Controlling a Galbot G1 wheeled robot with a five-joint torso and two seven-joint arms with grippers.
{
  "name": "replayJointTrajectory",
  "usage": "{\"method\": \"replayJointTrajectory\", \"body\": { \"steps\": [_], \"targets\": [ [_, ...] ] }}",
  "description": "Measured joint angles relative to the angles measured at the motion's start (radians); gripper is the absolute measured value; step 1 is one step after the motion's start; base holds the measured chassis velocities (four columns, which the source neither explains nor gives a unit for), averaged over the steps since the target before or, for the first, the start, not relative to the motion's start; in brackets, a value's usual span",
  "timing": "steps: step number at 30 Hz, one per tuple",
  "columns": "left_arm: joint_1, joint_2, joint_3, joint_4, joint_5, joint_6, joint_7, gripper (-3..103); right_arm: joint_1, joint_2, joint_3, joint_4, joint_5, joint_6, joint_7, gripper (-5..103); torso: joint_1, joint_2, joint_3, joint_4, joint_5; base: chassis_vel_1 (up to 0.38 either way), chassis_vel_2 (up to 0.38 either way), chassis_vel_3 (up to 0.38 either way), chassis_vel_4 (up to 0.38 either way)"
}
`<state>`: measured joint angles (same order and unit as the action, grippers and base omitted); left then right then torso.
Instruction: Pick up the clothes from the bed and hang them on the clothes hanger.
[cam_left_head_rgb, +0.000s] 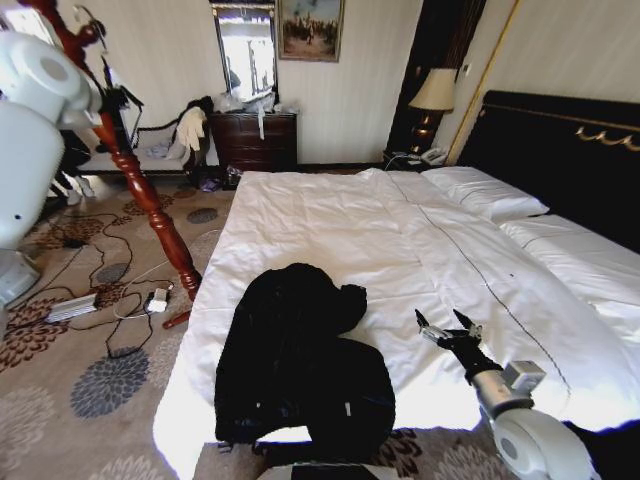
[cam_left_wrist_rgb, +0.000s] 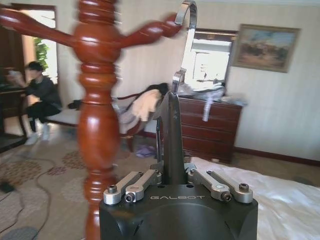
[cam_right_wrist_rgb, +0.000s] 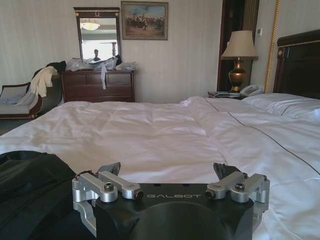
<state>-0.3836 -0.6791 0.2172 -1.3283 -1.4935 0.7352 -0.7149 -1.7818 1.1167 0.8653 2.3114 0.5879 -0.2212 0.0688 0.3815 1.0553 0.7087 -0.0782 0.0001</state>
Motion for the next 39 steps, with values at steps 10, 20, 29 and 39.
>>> {"method": "replayJointTrajectory", "body": {
  "steps": [10, 20, 29, 39],
  "targets": [
    [0.392, 0.187, -0.183, -0.272, 0.079, -0.049, 0.277, 16, 0.016, -0.023, 0.022, -0.008, 0.037, -0.009, 0.012, 100, 0.000, 0.000, 0.000, 0.0007, -0.0015, 0.000, 0.000, 0.000, 0.000],
    [0.689, 0.302, -0.285, -0.422, 0.139, -0.189, 0.499, 16, 0.045, -0.052, 0.036, -0.010, 0.162, -0.054, 0.041, 100, 0.000, 0.000, 0.000, 0.0004, -0.0001, 0.000, 0.000, 0.000, 0.000],
    [0.830, 0.302, -0.290, -0.470, 0.196, -0.355, 0.781, 16, 0.052, -0.087, 0.102, 0.017, 0.413, -0.146, 0.100, 100, 0.000, 0.000, 0.000, 0.0001, -0.0001, 0.000, 0.000, 0.000, 0.000],
    [0.985, 0.309, -0.290, -0.481, 0.212, -0.484, 1.018, 16, 0.118, -0.150, 0.126, 0.006, 0.730, -0.261, 0.198, 100, 0.000, 0.000, 0.000, 0.0001, 0.0001, 0.000, 0.000, 0.000, 0.000]
  ]
}}
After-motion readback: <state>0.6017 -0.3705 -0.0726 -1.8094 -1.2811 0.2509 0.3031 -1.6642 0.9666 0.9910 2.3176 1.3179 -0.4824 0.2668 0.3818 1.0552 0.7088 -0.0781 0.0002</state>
